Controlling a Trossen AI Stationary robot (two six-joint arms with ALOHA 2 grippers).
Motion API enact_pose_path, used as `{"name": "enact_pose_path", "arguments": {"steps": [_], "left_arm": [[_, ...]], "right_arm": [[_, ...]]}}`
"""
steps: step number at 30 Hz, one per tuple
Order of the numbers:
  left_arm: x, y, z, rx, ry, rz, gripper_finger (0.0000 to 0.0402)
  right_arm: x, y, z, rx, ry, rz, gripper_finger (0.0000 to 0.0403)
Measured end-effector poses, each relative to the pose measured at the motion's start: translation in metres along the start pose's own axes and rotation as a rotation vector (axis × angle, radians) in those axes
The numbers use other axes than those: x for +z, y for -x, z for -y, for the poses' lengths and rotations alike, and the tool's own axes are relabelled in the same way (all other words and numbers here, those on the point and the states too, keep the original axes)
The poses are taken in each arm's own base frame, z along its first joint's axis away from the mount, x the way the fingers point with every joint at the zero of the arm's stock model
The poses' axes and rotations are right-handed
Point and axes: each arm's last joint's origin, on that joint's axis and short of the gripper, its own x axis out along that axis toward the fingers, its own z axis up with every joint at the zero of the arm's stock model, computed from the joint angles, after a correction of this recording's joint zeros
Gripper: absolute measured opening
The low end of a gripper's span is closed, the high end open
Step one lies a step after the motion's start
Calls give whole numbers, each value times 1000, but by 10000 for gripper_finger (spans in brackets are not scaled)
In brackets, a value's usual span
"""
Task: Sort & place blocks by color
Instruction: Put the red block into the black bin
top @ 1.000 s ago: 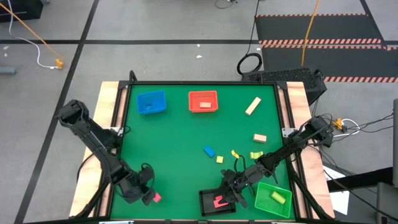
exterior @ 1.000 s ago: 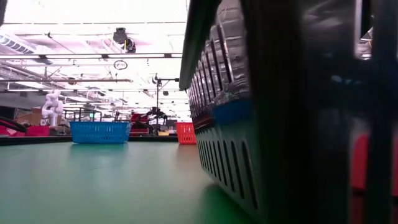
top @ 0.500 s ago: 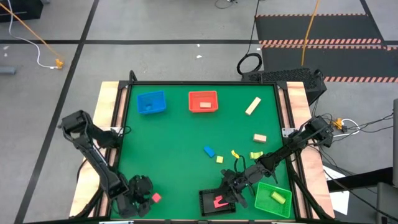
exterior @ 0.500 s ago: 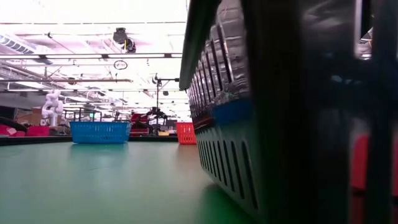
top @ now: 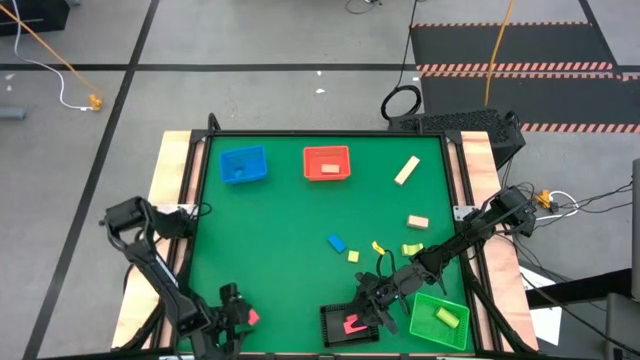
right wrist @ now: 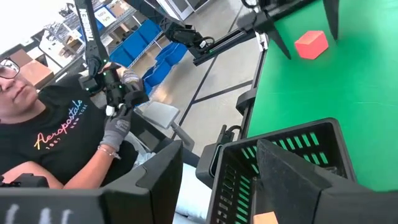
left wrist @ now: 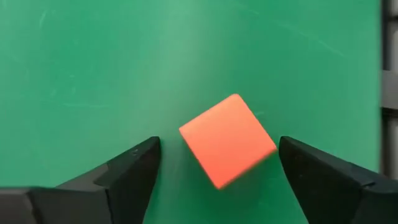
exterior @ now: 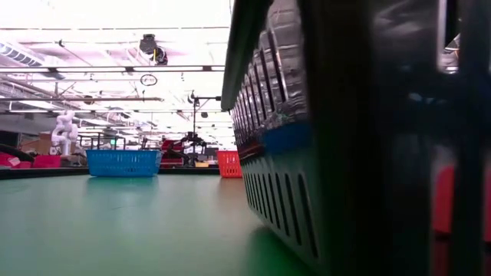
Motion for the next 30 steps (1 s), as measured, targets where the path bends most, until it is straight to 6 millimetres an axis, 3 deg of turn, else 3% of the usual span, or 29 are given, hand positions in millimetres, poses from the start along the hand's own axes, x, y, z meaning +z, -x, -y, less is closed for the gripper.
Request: {"name": "enact_pose_path", "arguments": {"steps": [5,10,16,23,30], "left_arm": [[2,-4,-2,16,34,2,266],[10,-1,-4,3,29,5,138],[31,3,-11,10,-10,49,134],[76,13,-25,18,-26,212,134],[119,12,-17,-102,-110,459,134]], "right_arm": [[0,0,0,0,0,0,196],[0,0,0,0,0,0,196],[0,0,0,0,0,0,196],[0,0,0,0,0,0,196],[3,0,3,-55,7,56,196]]}}
